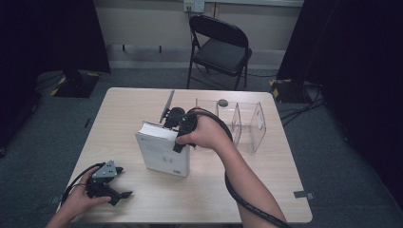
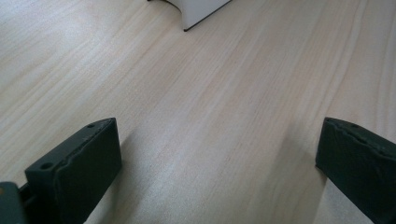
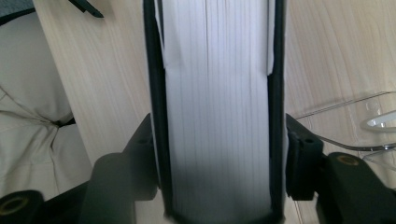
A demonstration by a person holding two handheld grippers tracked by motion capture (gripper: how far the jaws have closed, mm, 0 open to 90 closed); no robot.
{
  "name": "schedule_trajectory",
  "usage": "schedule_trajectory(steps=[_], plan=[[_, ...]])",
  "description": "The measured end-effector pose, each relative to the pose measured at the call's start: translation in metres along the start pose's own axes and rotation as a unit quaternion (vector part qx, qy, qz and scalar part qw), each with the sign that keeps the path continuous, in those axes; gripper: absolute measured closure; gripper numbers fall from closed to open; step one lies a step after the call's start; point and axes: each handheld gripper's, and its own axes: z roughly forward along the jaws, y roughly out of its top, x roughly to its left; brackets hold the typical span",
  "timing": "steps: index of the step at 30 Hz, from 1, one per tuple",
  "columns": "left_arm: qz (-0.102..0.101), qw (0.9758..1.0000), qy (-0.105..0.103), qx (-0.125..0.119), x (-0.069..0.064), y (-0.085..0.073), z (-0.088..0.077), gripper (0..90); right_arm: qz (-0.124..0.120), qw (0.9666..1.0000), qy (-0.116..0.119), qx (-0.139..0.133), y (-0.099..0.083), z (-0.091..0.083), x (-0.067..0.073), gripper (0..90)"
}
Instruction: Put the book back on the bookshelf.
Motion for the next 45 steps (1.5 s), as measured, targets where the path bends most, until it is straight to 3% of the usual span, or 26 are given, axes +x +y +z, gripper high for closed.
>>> schedule_trajectory(steps=[2,5,10,17,23,26,29,36,45], plan=[[0.0,1.0,0.0,0.001,0.0,0.0,0.0,0.0,0.001,0.9999,0.011,0.01,0.001,0.005,0.0,42.7],[0.0,1.0,0.0,0.001,0.0,0.0,0.0,0.0,-0.007,0.9994,0.004,0.034,0.002,0.018,0.002,40.6],[0.0,1.0,0.0,0.0,0.0,0.0,0.0,0.0,-0.011,0.9995,0.014,0.028,0.002,0.03,0.002,38.2],[0.0,1.0,-0.002,-0.001,0.0,0.0,0.001,0.0,-0.03,0.9994,0.005,0.017,0.011,0.038,0.003,31.3],[0.0,1.0,-0.001,-0.002,0.0,0.0,0.001,0.0,-0.022,0.9996,0.01,0.018,0.012,0.039,0.002,30.6],[0.0,1.0,-0.001,-0.002,0.0,0.0,0.001,0.0,-0.023,0.9995,-0.008,0.022,0.012,0.04,0.005,26.8],[0.0,1.0,-0.001,-0.002,0.0,0.0,0.001,0.0,-0.029,0.9995,-0.005,0.008,0.011,0.04,0.006,24.0],[-0.001,1.0,-0.001,-0.005,0.0,0.0,0.002,0.0,-0.03,0.9995,-0.007,0.004,0.01,0.04,0.007,31.4],[0.0,1.0,-0.001,-0.005,0.0,0.0,0.002,0.0,-0.037,0.9987,-0.02,0.029,0.013,0.039,0.008,37.8]])
